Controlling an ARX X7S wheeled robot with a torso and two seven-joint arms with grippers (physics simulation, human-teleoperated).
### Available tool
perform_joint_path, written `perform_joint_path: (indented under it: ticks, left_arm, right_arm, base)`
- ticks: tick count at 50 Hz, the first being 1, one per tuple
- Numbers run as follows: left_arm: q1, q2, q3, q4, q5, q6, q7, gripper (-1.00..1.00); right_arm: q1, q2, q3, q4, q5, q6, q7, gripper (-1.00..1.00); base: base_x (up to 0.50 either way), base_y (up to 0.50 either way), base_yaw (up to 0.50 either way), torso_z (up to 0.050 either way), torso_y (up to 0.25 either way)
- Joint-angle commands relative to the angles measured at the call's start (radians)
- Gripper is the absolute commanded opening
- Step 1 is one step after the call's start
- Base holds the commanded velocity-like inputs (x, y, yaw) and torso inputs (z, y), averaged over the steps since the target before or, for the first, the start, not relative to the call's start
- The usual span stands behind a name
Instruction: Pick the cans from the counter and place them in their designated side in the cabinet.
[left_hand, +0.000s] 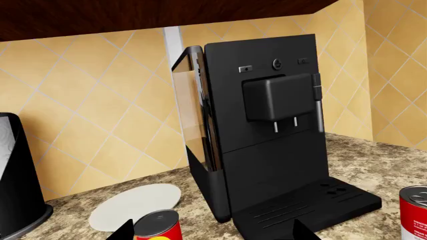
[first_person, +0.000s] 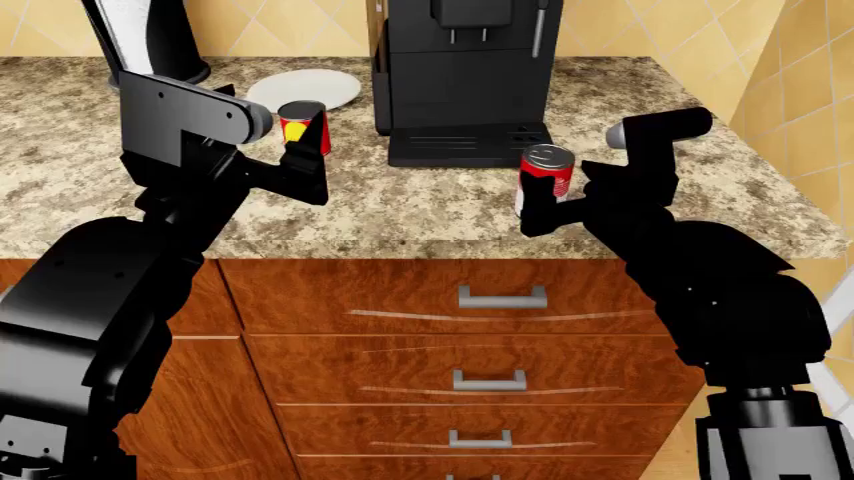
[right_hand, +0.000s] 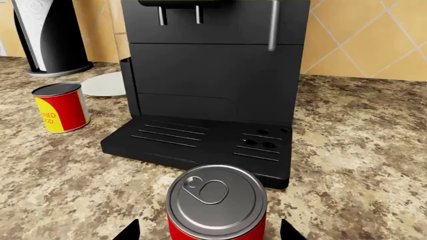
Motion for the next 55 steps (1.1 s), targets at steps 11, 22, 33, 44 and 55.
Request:
perform_joint_path:
  ticks: [11, 22, 33, 44, 55]
  left_arm:
    - [-0.003, -0.005, -0.002, 0.003, -0.008, 0.000, -0.007, 1.00]
    - [-0.010, -0.006, 0.000, -0.013, -0.006, 0.009, -0.008, 1.00]
    - [-0.016, -0.007, -0.004, -0.024, -0.008, 0.015, -0.011, 1.00]
    - [-0.017, -0.004, -0.004, -0.015, -0.013, 0.014, -0.019, 1.00]
    - [-0.048, -0.002, -0.022, -0.024, -0.022, 0.010, -0.031, 1.00]
  right_arm:
    - [0.067, -0.038, -0.017, 0.212, -0.027, -0.103, -0.031, 1.00]
    - [0.152, -0.088, -0.030, 0.447, -0.048, -0.224, -0.080, 1.00]
    - [0.252, -0.135, -0.005, 0.717, -0.037, -0.341, -0.133, -1.00]
    - [0.148, -0.080, 0.024, 0.362, 0.001, -0.210, -0.022, -1.00]
    - [0.148, 0.038, 0.079, -0.258, 0.135, 0.206, 0.140, -1.00]
  base:
    - [0.00, 0.00, 0.00, 0.000, 0.000]
    - [0.00, 0.00, 0.00, 0.000, 0.000]
    - [0.00, 0.00, 0.00, 0.000, 0.000]
    - [0.00, 0.00, 0.00, 0.000, 0.000]
    - [0.00, 0.00, 0.00, 0.000, 0.000]
